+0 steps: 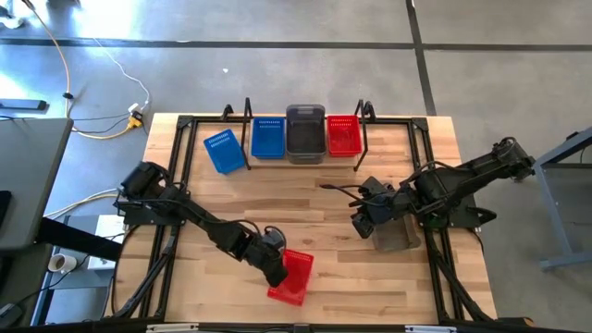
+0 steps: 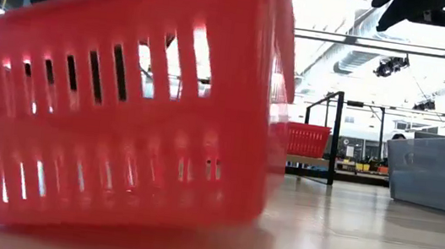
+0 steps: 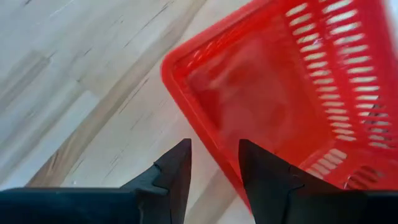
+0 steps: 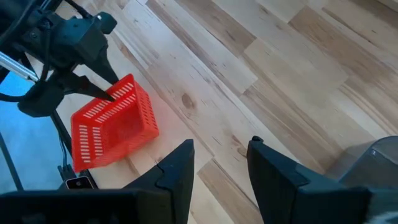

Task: Stack baskets on shelf by color
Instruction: Stack the red bin on the red bins on the shelf

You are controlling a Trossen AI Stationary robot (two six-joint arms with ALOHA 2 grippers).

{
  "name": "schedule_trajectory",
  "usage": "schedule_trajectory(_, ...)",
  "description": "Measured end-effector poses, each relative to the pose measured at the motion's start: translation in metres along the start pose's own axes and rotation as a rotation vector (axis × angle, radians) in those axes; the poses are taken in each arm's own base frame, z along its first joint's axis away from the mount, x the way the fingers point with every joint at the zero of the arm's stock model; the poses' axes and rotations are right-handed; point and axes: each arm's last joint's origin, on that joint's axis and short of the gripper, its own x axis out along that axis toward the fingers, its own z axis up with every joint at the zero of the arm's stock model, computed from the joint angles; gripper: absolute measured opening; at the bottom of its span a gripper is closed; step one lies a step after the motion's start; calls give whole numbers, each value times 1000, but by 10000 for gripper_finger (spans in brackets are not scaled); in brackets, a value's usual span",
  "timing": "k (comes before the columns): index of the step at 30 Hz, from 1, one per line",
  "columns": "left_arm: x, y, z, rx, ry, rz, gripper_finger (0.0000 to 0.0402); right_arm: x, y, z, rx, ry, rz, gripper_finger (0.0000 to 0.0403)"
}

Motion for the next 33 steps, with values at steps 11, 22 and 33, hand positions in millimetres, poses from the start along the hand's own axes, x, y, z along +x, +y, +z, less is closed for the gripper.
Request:
schedule_trajectory(11, 2, 1, 7, -106, -9, -11, 8, 0, 3, 1, -16, 10, 35, 133)
schedule_trajectory(22, 2, 4, 42, -244, -98, -83, 4, -1, 13, 3, -235, 27, 179, 133)
schedule_trajectory(33, -27, -9, 112, -254, -286, -69, 1, -4, 26, 6, -535, -9, 374, 133)
